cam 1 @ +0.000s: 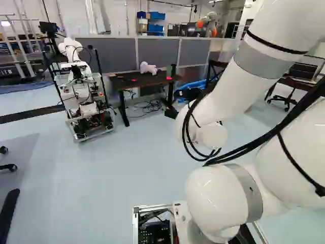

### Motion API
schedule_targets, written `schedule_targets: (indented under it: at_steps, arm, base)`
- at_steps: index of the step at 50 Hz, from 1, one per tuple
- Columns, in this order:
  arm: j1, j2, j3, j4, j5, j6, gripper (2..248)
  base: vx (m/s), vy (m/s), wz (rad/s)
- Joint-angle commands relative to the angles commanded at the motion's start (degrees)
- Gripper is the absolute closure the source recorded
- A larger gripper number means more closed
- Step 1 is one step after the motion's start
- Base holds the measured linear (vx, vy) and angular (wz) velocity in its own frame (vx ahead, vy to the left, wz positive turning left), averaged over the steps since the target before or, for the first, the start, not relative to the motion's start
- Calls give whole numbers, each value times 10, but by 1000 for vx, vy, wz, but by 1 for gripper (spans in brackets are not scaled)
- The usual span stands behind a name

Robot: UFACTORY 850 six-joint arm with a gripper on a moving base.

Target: Pick up the bag on the ground and place it on the table

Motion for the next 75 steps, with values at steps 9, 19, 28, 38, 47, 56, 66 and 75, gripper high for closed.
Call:
schedule_targets:
  at_steps: [9, 19, 28, 38, 47, 56, 66, 75]
  arm:
    - [0, 0, 0, 0, 0, 0, 3]
    - [0, 0, 0, 0, 0, 0, 3]
    - [0, 0, 0, 0, 0, 0, 3]
    - [0, 0, 0, 0, 0, 0, 3]
    - [0, 0, 0, 0, 0, 0, 3]
    - [0, 0, 0, 0, 0, 0, 3]
    - [0, 0, 0, 0, 0, 0, 3]
    - [0, 0, 0, 0, 0, 0, 3]
  base:
    - [-112, -74, -161]
    - [22, -135, -7]
    - [0, -127, 8]
    - [-2, -146, 11]
    - [1, -167, 13]
    - [23, -206, 6]
    - [82, -209, 7]
    - [89, -196, 6]
